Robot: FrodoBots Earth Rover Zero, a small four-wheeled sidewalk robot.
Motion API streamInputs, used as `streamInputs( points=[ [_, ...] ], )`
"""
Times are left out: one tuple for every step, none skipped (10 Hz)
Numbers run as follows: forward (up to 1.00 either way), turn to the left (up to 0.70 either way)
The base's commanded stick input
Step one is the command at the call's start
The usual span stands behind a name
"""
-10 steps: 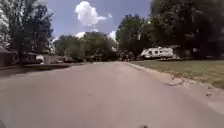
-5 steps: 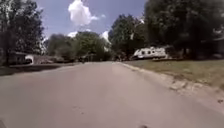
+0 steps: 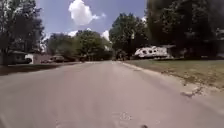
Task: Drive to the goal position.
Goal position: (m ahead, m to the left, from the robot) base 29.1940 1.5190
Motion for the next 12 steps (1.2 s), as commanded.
streamInputs(
  points=[
    [0.85,0.00],
    [0.85,0.00],
    [0.85,0.00],
    [0.85,0.00],
    [0.85,0.00],
    [0.85,0.00],
    [0.85,0.00],
    [0.85,0.00],
    [0.85,-0.03],
    [0.85,-0.32],
    [0.85,-0.28],
    [0.85,0.00]
  ],
)
